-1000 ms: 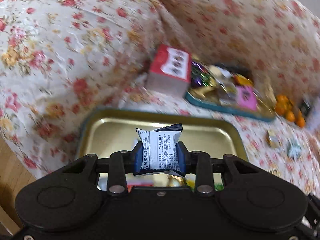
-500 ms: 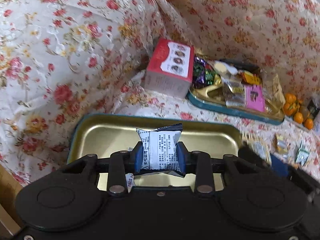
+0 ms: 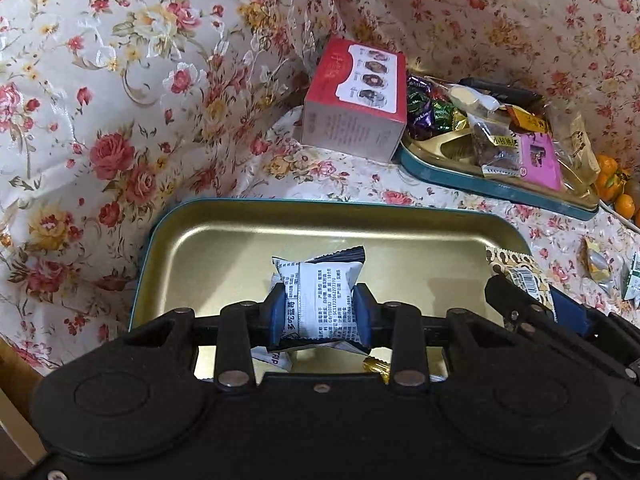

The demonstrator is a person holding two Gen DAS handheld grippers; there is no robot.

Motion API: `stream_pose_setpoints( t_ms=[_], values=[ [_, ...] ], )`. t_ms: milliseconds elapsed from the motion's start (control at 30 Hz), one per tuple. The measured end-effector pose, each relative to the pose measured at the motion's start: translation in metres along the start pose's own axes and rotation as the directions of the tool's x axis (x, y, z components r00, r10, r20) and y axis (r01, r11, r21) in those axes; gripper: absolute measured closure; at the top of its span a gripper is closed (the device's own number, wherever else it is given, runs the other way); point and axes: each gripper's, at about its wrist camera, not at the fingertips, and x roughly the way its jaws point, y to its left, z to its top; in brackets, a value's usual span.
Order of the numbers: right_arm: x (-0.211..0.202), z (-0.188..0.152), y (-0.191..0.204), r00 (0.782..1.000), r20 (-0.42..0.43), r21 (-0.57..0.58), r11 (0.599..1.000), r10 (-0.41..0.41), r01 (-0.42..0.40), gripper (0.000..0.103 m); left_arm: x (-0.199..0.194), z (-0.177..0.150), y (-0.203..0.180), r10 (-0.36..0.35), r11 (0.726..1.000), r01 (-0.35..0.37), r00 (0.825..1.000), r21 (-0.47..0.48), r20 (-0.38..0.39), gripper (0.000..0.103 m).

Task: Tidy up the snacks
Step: 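Open both grippers to drop both packets into the tray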

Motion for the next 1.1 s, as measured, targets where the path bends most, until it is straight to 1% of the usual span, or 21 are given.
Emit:
stream_pose_setpoints(
  t_ms=[233, 667, 700, 733, 800, 933, 1100],
  values=[
    [0.005, -0.001, 0.002, 1.0, -0.009, -0.012, 1.0, -0.005, 0.005, 0.066, 0.003, 0.0, 0.0, 0.007, 1.0, -0.007, 1.0, 0.002, 0.004, 0.059],
    [0.005, -0.004, 0.003, 1.0, -0.025, -0.014, 1.0, 0.012, -0.012, 0.064, -0.001, -0.003, 0.001, 0.012, 1.0, -0.012, 1.0, 0.003, 0.003, 0.059],
    [0.005, -0.004, 0.004, 1.0, -0.025, -0.014, 1.0, 0.016, -0.016, 0.061, -0.002, -0.004, 0.001, 0.012, 1.0, -0.013, 1.0, 0.004, 0.004, 0.059],
    [0.004, -0.005, 0.004, 1.0, -0.023, -0.015, 1.0, 0.021, -0.021, 0.055, -0.003, -0.004, 0.0, 0.013, 1.0, -0.013, 1.0, 0.005, 0.006, 0.059],
    [0.002, -0.005, 0.004, 0.999, -0.014, -0.02, 0.999, 0.033, -0.034, 0.046, -0.005, -0.004, 0.0, 0.014, 1.0, -0.014, 1.0, 0.005, 0.009, 0.059],
    [-0.004, -0.005, 0.007, 1.0, 0.003, -0.039, 0.999, 0.025, -0.025, 0.046, -0.01, -0.003, 0.0, 0.015, 1.0, -0.014, 1.0, -0.006, 0.017, 0.059],
    [-0.018, -0.008, 0.003, 0.999, 0.03, -0.033, 0.999, 0.03, -0.029, 0.046, -0.021, -0.005, -0.003, 0.028, 1.0, -0.028, 0.999, -0.014, 0.035, 0.059]
  ],
)
